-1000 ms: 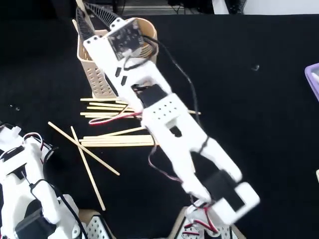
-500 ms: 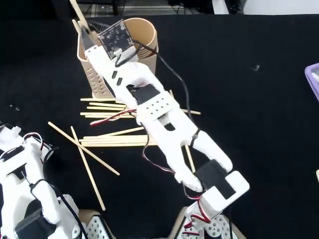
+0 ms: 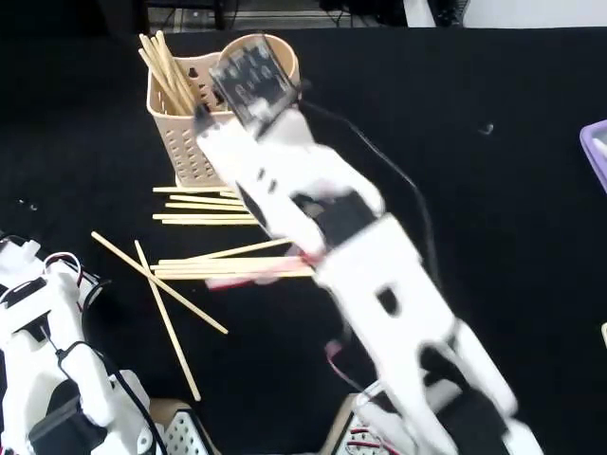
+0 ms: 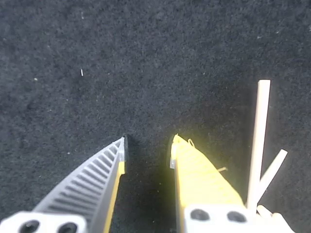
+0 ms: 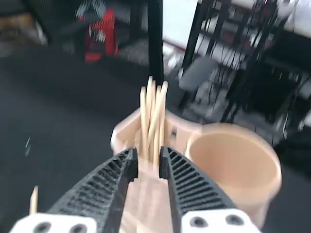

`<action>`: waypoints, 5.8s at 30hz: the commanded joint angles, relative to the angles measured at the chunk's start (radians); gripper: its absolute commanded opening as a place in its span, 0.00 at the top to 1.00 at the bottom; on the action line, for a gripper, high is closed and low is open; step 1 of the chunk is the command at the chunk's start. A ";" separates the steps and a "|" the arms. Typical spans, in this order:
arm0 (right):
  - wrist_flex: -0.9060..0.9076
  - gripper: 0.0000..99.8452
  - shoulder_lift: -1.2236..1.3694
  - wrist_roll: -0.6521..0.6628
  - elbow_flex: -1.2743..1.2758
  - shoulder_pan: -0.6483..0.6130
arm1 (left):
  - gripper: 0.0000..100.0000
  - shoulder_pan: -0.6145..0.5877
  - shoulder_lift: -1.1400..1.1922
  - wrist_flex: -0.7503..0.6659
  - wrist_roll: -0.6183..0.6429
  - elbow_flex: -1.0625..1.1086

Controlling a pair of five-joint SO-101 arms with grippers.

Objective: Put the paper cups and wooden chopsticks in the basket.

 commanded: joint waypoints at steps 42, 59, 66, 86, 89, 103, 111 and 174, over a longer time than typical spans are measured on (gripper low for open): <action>-0.055 0.98 0.271 0.250 0.627 0.459 | 0.84 -0.008 -0.029 -0.009 0.009 -0.002; 0.597 0.99 -0.389 0.135 0.208 0.362 | 0.84 -0.008 -0.029 -0.014 0.009 -0.002; -0.012 0.99 -0.521 -0.146 0.289 0.068 | 0.84 -0.008 -0.029 -0.012 0.009 -0.002; -0.740 0.99 0.467 -0.261 -0.295 0.012 | 0.84 -0.008 -0.029 -0.014 0.009 -0.002; -0.697 0.99 0.568 -0.259 -0.341 0.031 | 0.84 -0.008 -0.029 -0.012 0.009 -0.002; -0.106 0.74 0.437 -0.259 -0.421 0.032 | 0.84 -0.007 -0.029 -0.014 0.009 -0.002; -0.011 0.81 0.298 -0.259 -0.444 0.048 | 0.84 -0.007 -0.029 -0.014 0.009 -0.002; 0.285 0.82 0.544 0.132 0.193 -0.242 | 0.84 -0.008 -0.029 -0.014 0.008 -0.002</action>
